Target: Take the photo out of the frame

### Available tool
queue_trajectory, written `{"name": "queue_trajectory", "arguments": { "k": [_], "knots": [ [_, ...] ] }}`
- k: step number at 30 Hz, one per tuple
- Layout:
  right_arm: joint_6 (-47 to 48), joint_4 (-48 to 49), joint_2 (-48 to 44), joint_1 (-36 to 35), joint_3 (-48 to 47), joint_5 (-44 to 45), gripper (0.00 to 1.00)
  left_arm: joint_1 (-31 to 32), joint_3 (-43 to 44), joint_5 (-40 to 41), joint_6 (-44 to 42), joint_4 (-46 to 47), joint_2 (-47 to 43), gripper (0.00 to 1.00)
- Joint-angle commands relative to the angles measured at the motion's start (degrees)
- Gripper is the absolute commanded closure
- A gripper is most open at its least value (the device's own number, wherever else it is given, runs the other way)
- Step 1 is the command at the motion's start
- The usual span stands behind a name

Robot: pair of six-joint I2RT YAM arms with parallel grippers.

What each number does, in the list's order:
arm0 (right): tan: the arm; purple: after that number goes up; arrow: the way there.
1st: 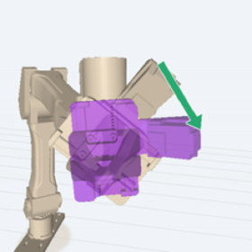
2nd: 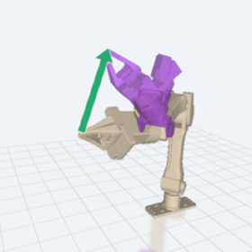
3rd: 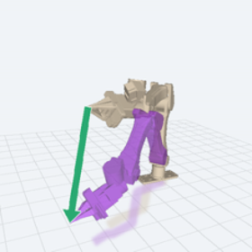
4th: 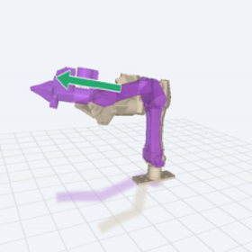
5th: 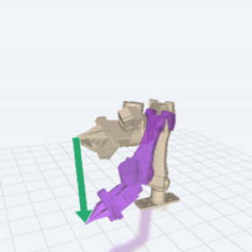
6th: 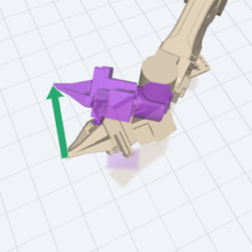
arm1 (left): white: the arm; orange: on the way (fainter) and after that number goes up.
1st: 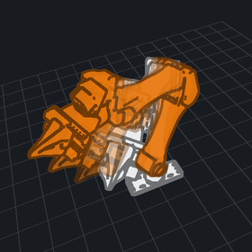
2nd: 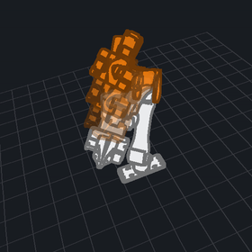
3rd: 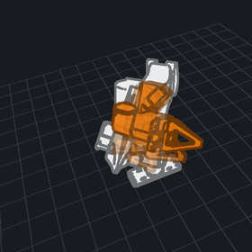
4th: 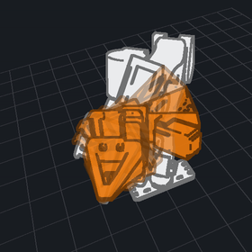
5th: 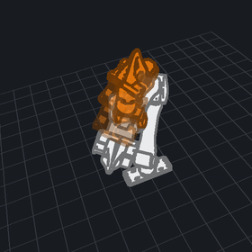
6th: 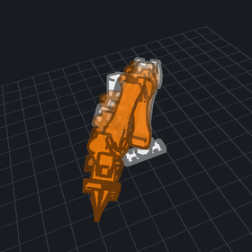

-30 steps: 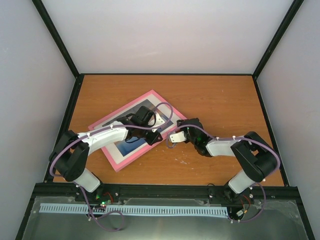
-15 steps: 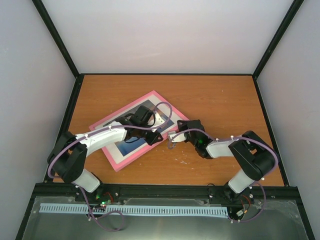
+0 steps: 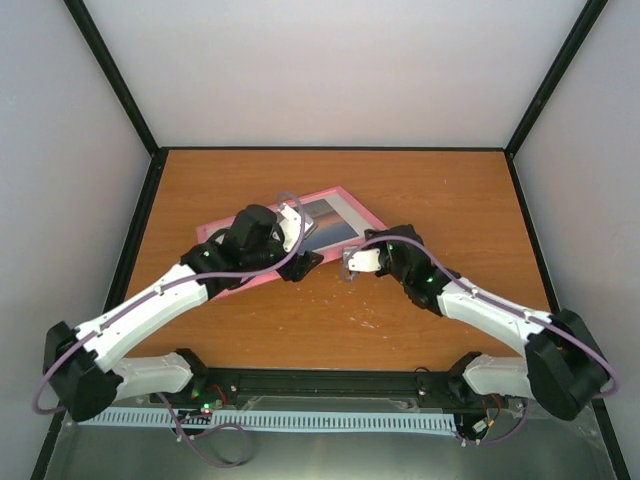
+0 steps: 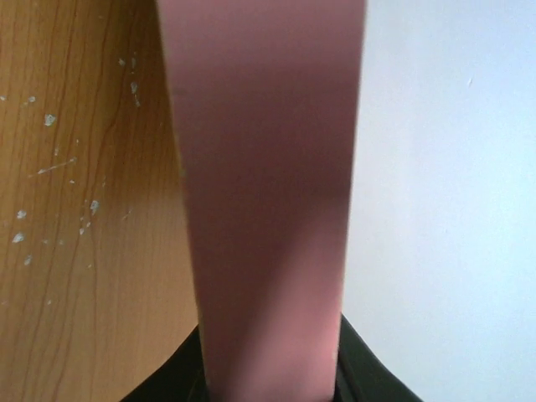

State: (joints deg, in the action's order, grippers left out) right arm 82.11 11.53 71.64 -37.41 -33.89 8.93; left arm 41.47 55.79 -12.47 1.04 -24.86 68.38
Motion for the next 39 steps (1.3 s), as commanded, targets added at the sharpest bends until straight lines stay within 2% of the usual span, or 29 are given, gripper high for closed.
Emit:
{"name": "queue_trajectory", "arguments": {
  "k": [1, 5, 12, 18, 28, 33, 39],
  "knots": [
    [-17.46, -20.40, -6.00, 0.38, -7.93, -1.40, 0.97, 4.25, 3.31, 11.67, 0.03, -6.49, -3.78, 0.30],
    [-19.64, -29.09, -8.88, 0.41, -12.10, -2.01, 0.97, 8.97, 6.89, 22.14, -2.43, -12.43, -3.88, 0.31],
    [-19.89, -39.64, -12.63, 0.37, -17.58, -3.05, 0.97, 16.45, 11.71, 33.93, -8.16, -19.40, -1.80, 0.36],
    [-19.85, -45.94, -14.54, 0.40, -21.28, -3.29, 0.97, 18.65, 14.16, 38.81, -13.68, -23.98, 0.26, 0.37],
    [-17.84, -53.19, -15.83, 0.41, -25.74, -3.20, 0.94, 18.91, 17.57, 41.80, -17.27, -29.49, 3.91, 0.42],
    [-16.72, -55.99, -15.51, 0.41, -28.11, -4.01, 0.93, 19.02, 18.66, 37.32, -17.78, -29.19, 3.93, 0.47],
    [-15.91, -58.01, -15.16, 0.36, -30.62, -4.43, 0.93, 20.25, 20.77, 35.84, -18.52, -29.66, 6.29, 0.53]
  ]
}}
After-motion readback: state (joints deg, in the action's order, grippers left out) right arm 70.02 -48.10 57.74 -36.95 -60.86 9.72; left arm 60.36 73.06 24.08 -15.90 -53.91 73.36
